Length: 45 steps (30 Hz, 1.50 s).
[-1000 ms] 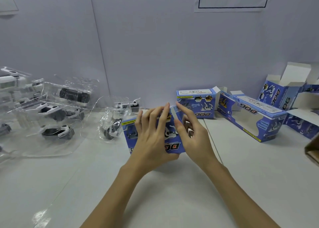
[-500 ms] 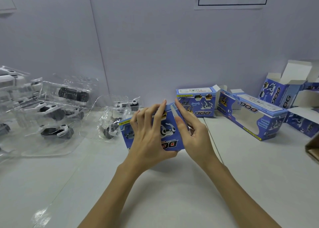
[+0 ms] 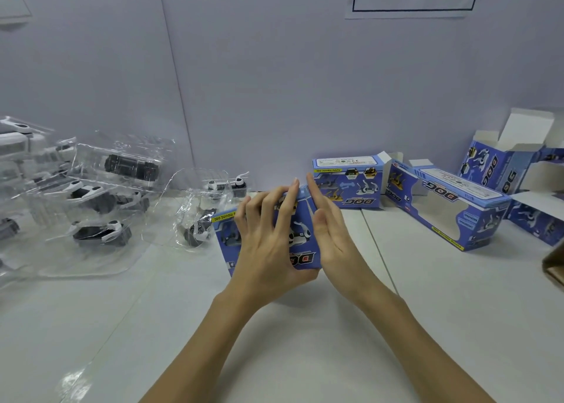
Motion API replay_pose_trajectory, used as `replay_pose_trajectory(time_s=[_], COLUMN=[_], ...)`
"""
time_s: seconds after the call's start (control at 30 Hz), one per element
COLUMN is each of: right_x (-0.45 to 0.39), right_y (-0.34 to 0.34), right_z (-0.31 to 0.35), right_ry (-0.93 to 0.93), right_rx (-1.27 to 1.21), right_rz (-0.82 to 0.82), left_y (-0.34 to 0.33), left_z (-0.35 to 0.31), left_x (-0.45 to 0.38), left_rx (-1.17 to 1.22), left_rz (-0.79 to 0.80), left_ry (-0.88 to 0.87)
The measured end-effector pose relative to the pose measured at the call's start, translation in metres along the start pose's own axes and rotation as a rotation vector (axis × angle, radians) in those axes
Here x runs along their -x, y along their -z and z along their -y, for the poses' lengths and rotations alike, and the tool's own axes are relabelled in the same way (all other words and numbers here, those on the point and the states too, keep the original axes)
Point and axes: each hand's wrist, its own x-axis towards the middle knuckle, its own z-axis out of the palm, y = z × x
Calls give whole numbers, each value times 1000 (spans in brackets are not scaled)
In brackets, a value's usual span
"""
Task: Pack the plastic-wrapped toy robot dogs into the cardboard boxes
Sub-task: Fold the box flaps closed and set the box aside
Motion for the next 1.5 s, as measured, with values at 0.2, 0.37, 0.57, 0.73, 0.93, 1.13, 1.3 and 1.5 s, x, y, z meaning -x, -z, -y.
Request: replay_pose_trajectory(time_s=[0.2,0.37,0.57,0.73,0.93,1.13,1.3,1.5], right_x=[0,4,6,8,9,8,-1,-14], right_y=[9,-1,-8,-17,-13,-14,-6,46], right_z=[0,3,3,2,-7,-11,-10,-21], right_ry=[7,125,196,185,254,311,121,-326], right_rx=[-206,-96,-102,-95,211,380,29,32], right_rz=[131,-74,-98,-124,-70,-82,-255,-278], left_y=[7,16,14,11,10,12,8,4], left_z=[12,13,5,4,6,5,14,40], left_x=[-4,-6,-4,-3,-3,-5,-5,4], left_rx=[51,165,184,155,132,181,102,415], left_rz=[15,-56,-111,-135,-155,-170,112,219], left_ry=[28,114,109,106,80,99,163,498])
